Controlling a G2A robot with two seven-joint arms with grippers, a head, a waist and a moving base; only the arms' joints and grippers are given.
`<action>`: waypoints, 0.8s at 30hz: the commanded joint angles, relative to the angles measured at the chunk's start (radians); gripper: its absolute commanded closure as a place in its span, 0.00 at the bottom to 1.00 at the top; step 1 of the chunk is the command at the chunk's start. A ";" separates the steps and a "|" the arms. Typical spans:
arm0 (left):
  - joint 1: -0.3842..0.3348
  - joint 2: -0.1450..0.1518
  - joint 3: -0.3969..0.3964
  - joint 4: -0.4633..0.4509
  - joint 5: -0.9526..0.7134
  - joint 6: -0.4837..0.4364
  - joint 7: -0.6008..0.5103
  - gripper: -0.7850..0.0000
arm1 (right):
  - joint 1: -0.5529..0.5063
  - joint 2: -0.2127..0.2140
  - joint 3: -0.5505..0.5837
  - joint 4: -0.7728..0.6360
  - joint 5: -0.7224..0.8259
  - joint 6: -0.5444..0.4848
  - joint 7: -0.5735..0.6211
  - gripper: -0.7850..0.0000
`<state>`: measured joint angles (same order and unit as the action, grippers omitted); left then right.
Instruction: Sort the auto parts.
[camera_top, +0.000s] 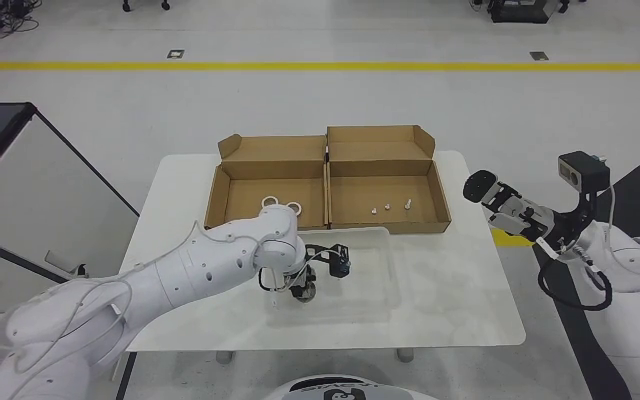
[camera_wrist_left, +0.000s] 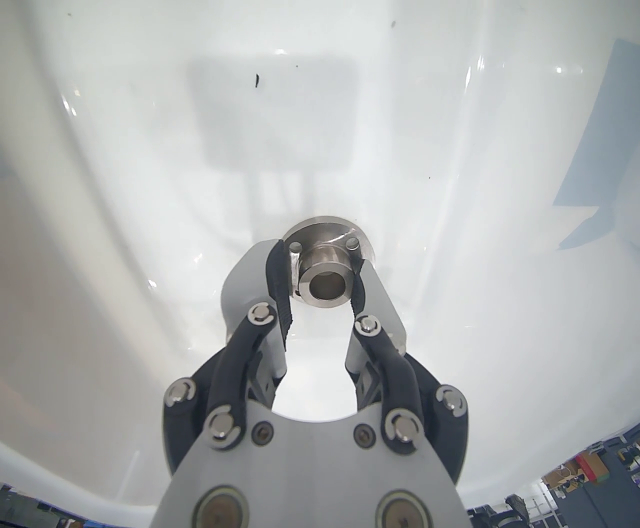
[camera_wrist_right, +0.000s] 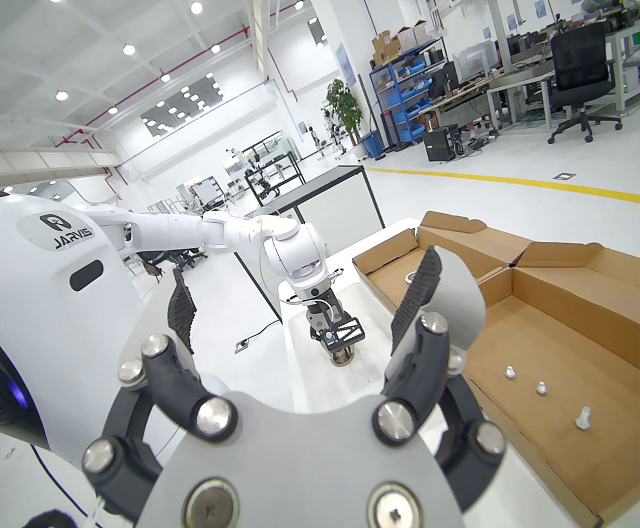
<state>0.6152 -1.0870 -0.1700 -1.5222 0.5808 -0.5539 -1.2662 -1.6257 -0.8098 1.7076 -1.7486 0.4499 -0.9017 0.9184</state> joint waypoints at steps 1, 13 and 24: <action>-0.004 -0.002 0.000 0.003 0.002 -0.002 0.002 1.00 | 0.000 0.000 0.000 0.000 0.000 0.000 0.000 0.00; -0.007 0.002 -0.034 -0.005 0.016 -0.008 0.037 1.00 | 0.000 0.000 0.000 0.000 0.000 0.000 0.000 0.00; -0.026 0.035 -0.122 -0.119 -0.037 0.005 0.005 1.00 | 0.000 0.000 0.000 0.000 0.000 0.000 0.000 0.00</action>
<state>0.5914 -1.0567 -0.2801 -1.6226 0.5525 -0.5508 -1.2563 -1.6257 -0.8098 1.7076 -1.7486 0.4499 -0.9017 0.9184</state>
